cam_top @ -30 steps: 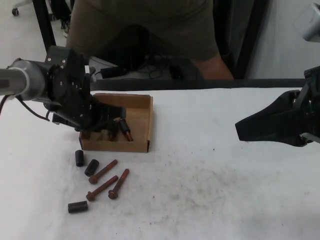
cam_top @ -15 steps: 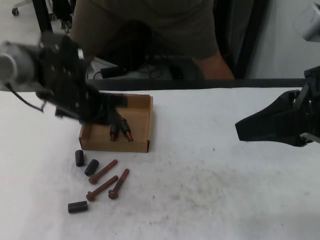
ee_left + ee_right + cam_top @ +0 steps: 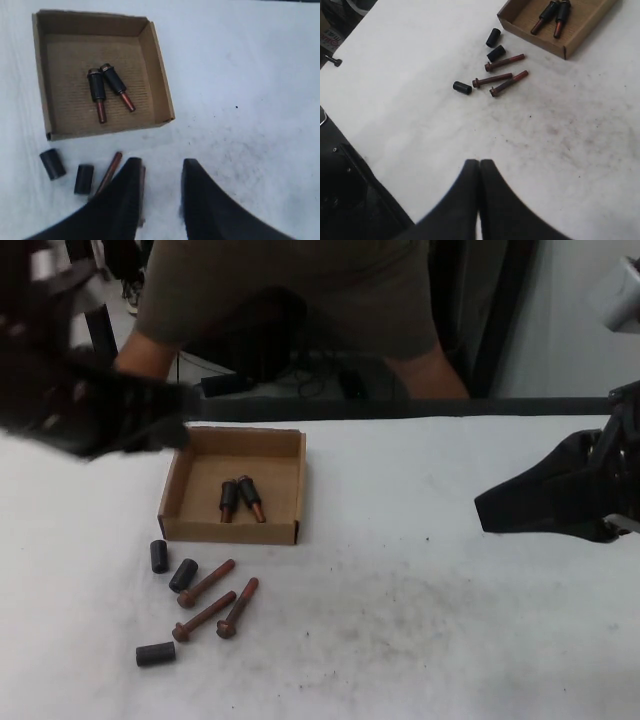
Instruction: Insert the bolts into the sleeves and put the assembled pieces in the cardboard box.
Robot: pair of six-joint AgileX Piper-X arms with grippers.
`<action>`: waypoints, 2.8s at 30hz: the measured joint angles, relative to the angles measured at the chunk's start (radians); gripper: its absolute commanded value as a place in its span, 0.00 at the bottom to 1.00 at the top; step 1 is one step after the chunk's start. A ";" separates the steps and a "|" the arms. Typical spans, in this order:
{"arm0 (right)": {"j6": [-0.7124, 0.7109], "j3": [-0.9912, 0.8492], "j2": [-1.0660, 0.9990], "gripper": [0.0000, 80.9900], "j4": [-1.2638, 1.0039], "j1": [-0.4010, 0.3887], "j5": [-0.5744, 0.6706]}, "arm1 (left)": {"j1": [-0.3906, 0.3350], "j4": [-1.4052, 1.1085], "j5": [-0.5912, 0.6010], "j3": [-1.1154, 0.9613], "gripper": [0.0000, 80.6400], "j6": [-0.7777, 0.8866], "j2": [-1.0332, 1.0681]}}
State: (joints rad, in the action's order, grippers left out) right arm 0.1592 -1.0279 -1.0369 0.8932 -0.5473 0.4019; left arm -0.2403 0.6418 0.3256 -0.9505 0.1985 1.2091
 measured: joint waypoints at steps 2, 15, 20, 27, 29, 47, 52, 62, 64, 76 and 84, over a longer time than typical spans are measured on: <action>0.000 0.000 0.000 0.00 0.003 0.000 0.000 | 0.000 0.004 -0.003 0.059 0.33 0.020 -0.093; -0.259 0.000 -0.100 0.00 -0.093 0.000 0.000 | 0.000 0.082 -0.005 0.248 0.33 0.034 -0.694; -0.396 0.000 -0.274 0.00 -0.257 0.000 0.000 | 0.000 0.188 -0.023 0.248 0.33 0.034 -0.810; -0.769 0.000 -0.492 0.29 -0.463 -0.014 0.000 | 0.000 0.236 -0.069 0.250 0.33 0.015 -0.818; -0.830 0.000 -0.541 0.39 -0.525 -0.033 -0.003 | 0.000 0.238 -0.094 0.250 0.33 -0.010 -0.818; -1.608 -0.169 -0.903 0.36 -0.719 -0.185 -0.133 | 0.000 0.237 -0.215 0.319 0.33 -0.097 -0.818; -1.706 -0.211 -0.936 0.36 -0.671 -0.185 -0.140 | 0.000 0.220 -0.215 0.361 0.33 -0.100 -0.818; -1.852 -0.245 -0.940 0.36 -0.536 -0.185 -0.128 | 0.000 0.176 -0.215 0.377 0.33 -0.100 -0.817; -1.862 -0.250 -0.947 0.36 -0.524 -0.185 -0.115 | 0.000 0.164 -0.215 0.377 0.33 -0.100 -0.817; -1.930 -0.276 -0.996 0.36 -0.518 -0.209 -0.100 | 0.000 0.149 -0.215 0.377 0.33 -0.100 -0.817; -1.938 -0.314 -1.028 0.36 -0.516 -0.208 -0.095 | 0.000 0.149 -0.215 0.377 0.33 -0.100 -0.817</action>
State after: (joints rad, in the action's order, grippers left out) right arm -1.7789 -1.3421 -2.0651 0.3767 -0.7553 0.3072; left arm -0.2403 0.7911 0.1106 -0.5732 0.0988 0.3926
